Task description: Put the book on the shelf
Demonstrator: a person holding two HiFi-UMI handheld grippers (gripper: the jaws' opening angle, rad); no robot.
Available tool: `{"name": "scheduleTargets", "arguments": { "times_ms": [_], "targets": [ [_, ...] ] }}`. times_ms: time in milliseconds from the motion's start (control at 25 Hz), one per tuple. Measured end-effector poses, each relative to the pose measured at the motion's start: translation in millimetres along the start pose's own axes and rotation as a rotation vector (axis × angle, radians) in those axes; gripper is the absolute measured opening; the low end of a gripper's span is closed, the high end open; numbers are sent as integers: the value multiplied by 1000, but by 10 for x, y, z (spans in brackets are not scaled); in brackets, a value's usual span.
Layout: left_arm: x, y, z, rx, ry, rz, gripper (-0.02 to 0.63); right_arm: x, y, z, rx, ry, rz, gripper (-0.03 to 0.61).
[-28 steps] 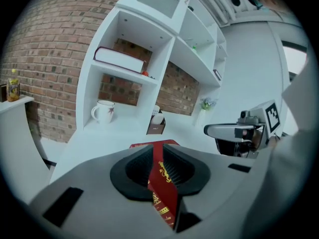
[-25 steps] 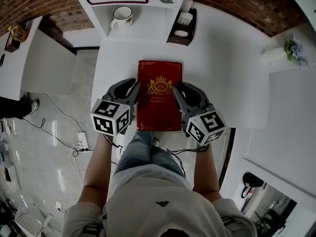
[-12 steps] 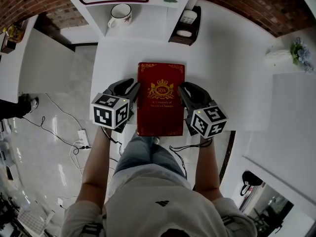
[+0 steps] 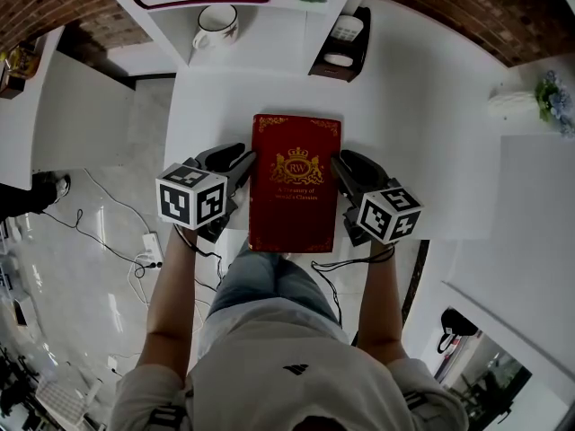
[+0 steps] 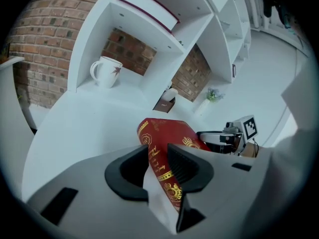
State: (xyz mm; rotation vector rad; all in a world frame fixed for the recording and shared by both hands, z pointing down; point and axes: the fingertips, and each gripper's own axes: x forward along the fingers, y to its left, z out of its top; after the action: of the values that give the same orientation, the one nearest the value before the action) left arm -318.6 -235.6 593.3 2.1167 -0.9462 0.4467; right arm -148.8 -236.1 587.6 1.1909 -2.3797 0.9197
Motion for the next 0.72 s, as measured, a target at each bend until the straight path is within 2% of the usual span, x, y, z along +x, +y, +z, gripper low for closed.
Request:
{"name": "scheduleTargets", "arguments": {
  "times_ms": [400,680,720],
  "targets": [
    [15,-33,-67,-39,71,-89,123,10,67,-76,51,59,104,130],
    [61,-57,-86,-113,90,-142,135,35,82,-88,108,69,121,124],
    [68,-76,-81,-118,90,-148,110,30,82,-90,124,67,122,120]
  ]
}}
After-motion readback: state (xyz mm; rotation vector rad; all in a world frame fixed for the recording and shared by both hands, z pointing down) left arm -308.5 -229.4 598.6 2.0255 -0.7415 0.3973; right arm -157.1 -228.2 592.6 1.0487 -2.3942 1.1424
